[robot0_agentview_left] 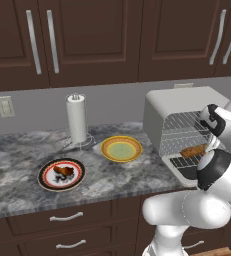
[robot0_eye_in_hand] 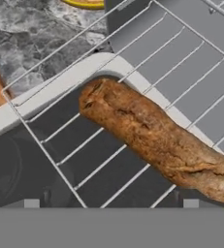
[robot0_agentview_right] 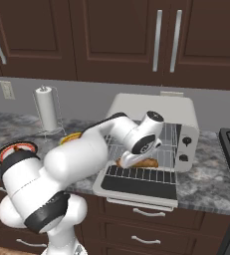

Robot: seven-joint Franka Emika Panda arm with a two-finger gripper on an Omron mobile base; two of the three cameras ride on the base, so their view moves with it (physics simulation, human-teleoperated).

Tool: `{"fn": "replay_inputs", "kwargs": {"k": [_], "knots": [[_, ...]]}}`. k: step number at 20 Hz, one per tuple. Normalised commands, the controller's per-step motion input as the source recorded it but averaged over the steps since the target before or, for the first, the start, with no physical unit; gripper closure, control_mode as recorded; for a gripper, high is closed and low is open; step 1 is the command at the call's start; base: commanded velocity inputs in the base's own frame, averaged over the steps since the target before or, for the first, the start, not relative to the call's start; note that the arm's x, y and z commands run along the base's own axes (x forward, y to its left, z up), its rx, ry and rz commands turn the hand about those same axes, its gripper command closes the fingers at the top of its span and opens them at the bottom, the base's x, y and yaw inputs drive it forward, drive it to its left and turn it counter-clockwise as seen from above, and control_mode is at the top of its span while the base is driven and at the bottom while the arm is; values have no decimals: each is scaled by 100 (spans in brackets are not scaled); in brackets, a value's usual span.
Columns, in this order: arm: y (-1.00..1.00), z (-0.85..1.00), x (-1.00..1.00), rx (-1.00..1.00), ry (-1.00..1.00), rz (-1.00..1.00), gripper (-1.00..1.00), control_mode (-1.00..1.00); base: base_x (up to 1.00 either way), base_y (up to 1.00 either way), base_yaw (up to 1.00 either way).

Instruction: Open the toaster oven door. Place the baguette on the bottom rack in the toaster oven and place the chicken drumstick on the top rack.

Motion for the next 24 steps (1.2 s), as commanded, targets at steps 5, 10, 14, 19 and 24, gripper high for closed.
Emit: {"fn": "replay_inputs", "kwargs": {"k": [5,10,14,19,24], "knots": [[11,-1,-5,0,20,-38,-100,-100,0,0,0],[-3,-13,-27,0,14,-47,-100,-100,0,0,0],[1,-28,-9,0,0,-43,-100,-100,0,0,0],[2,-37,1,0,-2,-41,-100,-100,0,0,0],[0,-39,8,-1,2,-18,-100,-100,0,0,0]]}}
